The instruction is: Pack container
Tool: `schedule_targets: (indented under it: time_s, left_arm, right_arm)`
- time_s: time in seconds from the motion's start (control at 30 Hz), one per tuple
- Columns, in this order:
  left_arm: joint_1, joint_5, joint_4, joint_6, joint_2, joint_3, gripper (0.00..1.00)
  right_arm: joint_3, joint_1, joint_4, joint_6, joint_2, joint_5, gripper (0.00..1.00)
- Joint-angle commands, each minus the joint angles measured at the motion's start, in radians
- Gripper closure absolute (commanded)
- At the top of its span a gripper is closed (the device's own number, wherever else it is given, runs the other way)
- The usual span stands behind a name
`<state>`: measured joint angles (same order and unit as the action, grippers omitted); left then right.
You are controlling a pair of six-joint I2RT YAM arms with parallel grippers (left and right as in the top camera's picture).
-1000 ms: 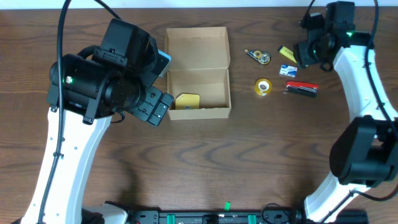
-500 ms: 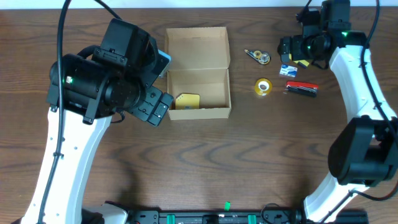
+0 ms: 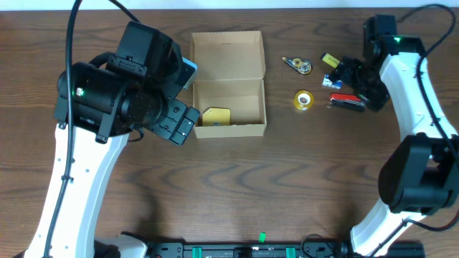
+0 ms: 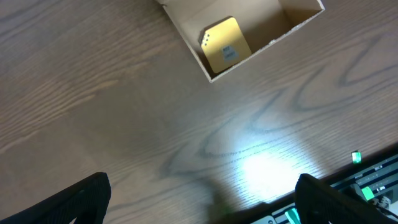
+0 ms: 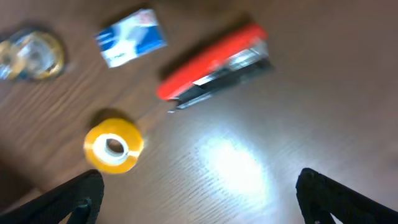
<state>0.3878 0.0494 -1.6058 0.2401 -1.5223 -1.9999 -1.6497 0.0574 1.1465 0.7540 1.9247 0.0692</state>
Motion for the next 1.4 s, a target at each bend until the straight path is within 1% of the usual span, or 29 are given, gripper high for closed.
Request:
schedule_targets:
  time_s: [0.0, 0.13, 0.2, 0.4, 0.5, 0.67, 0.8, 0.9, 1.2, 1.37]
  left_arm:
    - [-0.001, 0.000, -0.005, 0.007, 0.010, -0.016, 0.05]
    - [-0.001, 0.000, -0.005, 0.007, 0.010, -0.016, 0.05]
    - [-0.001, 0.000, -0.005, 0.007, 0.010, -0.016, 0.05]
    - [-0.001, 0.000, -0.005, 0.007, 0.010, -0.016, 0.05]
    - [-0.001, 0.000, -0.005, 0.007, 0.010, -0.016, 0.05]
    - [-0.001, 0.000, -0.005, 0.007, 0.010, -0.016, 0.05]
    - [-0.001, 0.000, -0.005, 0.007, 0.010, -0.016, 0.05]
    - [-0.001, 0.000, -0.005, 0.007, 0.010, -0.016, 0.05]
    - [-0.001, 0.000, -0.005, 0.007, 0.010, -0.016, 0.05]
    - [-0.001, 0.000, -0.005, 0.007, 0.010, -0.016, 0.05]
  right_arm:
    - [0.010, -0.026, 0.009, 0.319, 0.011, 0.099, 0.01]
    - [0.058, -0.052, -0.015, 0.516, 0.011, 0.110, 0.01]
    - [0.101, -0.069, -0.053, 0.591, 0.011, 0.111, 0.01]
    - [0.232, -0.097, -0.202, 0.662, 0.011, 0.138, 0.05]
    - [0.260, -0.093, -0.234, 0.663, 0.011, 0.166, 0.07]
    - [0.266, -0.080, -0.238, 0.662, 0.011, 0.243, 0.11]
    - [0.266, -0.060, -0.274, 0.609, 0.022, 0.264, 0.14]
    - [0.266, -0.037, -0.303, 0.606, 0.043, 0.263, 0.18]
    - [0.266, 0.023, -0.356, 0.606, 0.068, 0.256, 0.18]
    - [0.266, 0.041, -0.431, 0.590, 0.086, 0.225, 0.19]
